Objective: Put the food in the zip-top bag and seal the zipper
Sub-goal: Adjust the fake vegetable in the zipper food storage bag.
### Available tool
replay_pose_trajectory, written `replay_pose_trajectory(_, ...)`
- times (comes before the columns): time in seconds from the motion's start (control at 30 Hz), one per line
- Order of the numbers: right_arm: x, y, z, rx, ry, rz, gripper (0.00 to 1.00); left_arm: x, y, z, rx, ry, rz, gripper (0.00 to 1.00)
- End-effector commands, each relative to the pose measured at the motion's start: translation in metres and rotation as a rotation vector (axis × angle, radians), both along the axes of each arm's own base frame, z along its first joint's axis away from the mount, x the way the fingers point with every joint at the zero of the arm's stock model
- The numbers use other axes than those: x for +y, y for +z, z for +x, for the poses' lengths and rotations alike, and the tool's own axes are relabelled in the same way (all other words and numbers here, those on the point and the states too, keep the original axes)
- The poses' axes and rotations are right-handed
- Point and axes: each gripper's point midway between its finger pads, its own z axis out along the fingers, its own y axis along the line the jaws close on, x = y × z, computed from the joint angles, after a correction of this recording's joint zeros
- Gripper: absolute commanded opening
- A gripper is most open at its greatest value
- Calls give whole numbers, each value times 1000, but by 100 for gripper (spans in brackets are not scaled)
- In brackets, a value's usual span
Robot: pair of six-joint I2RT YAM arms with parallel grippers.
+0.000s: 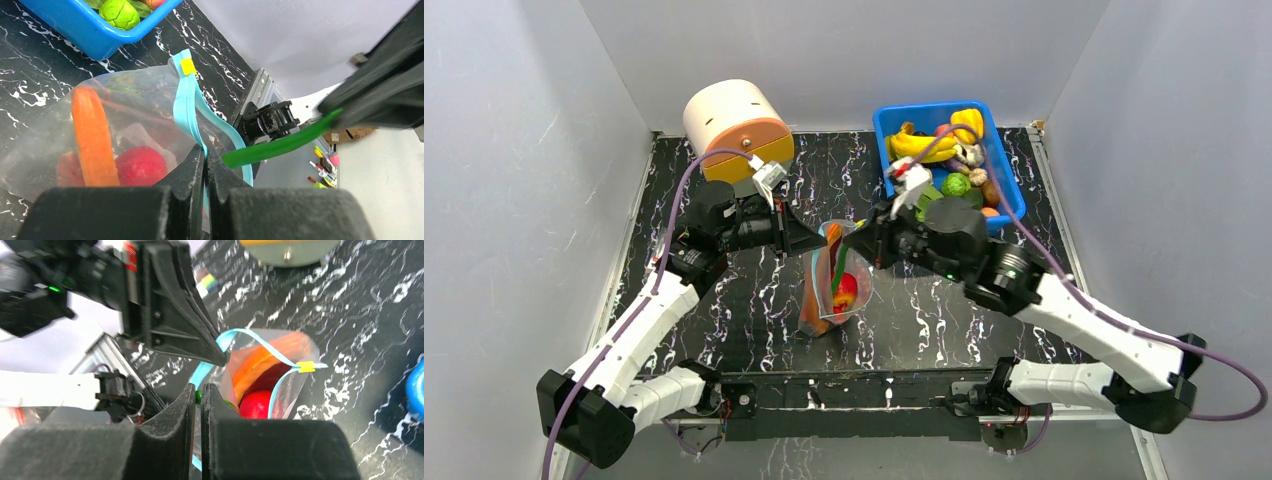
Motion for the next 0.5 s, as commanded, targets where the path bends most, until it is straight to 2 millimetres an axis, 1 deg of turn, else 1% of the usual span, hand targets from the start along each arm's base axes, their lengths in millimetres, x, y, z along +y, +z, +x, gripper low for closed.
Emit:
replay_pose_trajectory(0.0, 25, -36, 8, 83, 32, -79, 0, -6, 32, -4, -76, -44, -72, 0)
replay_pose_trajectory(0.07, 32, -51, 12, 107, 35, -110, 0, -7, 34, -4, -79, -45, -83, 0)
replay_pose_trajectory(0.1, 39, -66, 18, 124, 21, -126, 0, -7, 36, -5, -82, -48, -90, 0)
replay_pose_trajectory(0.2, 40, -82, 27, 134, -22, -149, 0, -7, 37, -5, -83, -43, -95, 0)
replay_pose_trajectory(0.27, 41, -91, 32, 135, -49, -150, 0, -8, 40, -5, -89, -41, -109, 0)
replay_pose_trajectory(0.37, 41, -99, 43, 118, -101, -142, 0, -9, 40, -7, -83, -53, -135, 0)
replay_pose_trajectory(0.47, 33, -108, 62, 79, -206, -152, 0, -9, 39, -10, -83, -63, -149, 0)
